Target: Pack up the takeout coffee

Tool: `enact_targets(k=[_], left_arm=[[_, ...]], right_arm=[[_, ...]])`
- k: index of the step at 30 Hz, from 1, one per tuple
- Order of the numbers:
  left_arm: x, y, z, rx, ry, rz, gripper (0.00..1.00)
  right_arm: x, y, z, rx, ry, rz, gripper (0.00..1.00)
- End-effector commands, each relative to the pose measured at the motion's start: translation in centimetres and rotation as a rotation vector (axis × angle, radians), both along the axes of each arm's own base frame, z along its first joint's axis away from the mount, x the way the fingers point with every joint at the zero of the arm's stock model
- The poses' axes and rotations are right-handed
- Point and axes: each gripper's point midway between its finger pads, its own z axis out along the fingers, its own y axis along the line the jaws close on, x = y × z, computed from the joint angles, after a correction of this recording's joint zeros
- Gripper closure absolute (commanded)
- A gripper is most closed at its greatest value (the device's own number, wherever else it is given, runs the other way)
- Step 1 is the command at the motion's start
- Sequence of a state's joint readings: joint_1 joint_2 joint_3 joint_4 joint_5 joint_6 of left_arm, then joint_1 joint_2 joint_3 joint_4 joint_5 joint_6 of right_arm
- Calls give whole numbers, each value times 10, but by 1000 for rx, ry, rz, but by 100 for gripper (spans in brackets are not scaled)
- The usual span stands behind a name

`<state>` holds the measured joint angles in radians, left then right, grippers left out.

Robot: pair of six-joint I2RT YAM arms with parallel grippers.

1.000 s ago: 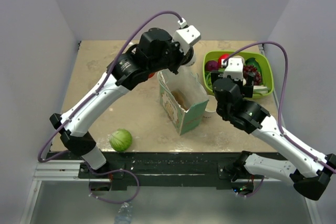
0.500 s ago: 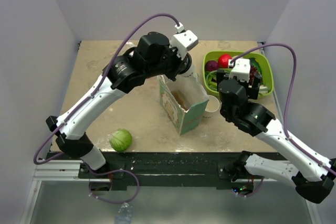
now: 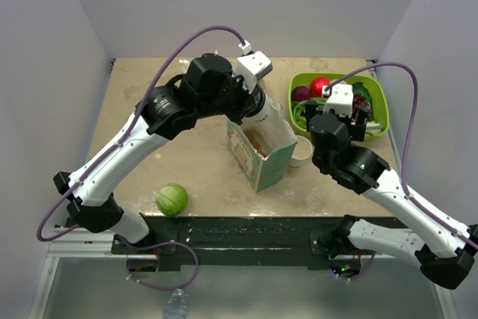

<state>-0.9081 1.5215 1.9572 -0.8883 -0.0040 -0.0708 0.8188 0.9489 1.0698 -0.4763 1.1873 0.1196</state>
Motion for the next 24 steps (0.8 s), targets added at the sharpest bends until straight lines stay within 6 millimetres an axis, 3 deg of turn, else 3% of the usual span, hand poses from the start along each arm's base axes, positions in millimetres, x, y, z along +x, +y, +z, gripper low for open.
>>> enact_targets(k=[1, 5, 9, 14, 24], left_arm=[[-11, -9, -4, -18, 39, -47, 100], [-8, -19, -21, 18, 73, -59, 100], [-7, -37, -50, 80, 134, -86, 100], [-7, -41, -64, 115, 167, -88, 100], [-5, -59, -112, 158, 285, -53, 100]], right_arm=[[3, 4, 0, 35, -22, 1, 4], [3, 5, -2, 28, -12, 5, 4], [3, 3, -4, 17, -11, -11, 2], [3, -2, -7, -5, -4, -64, 2], [4, -27, -5, 129, -45, -139, 2]])
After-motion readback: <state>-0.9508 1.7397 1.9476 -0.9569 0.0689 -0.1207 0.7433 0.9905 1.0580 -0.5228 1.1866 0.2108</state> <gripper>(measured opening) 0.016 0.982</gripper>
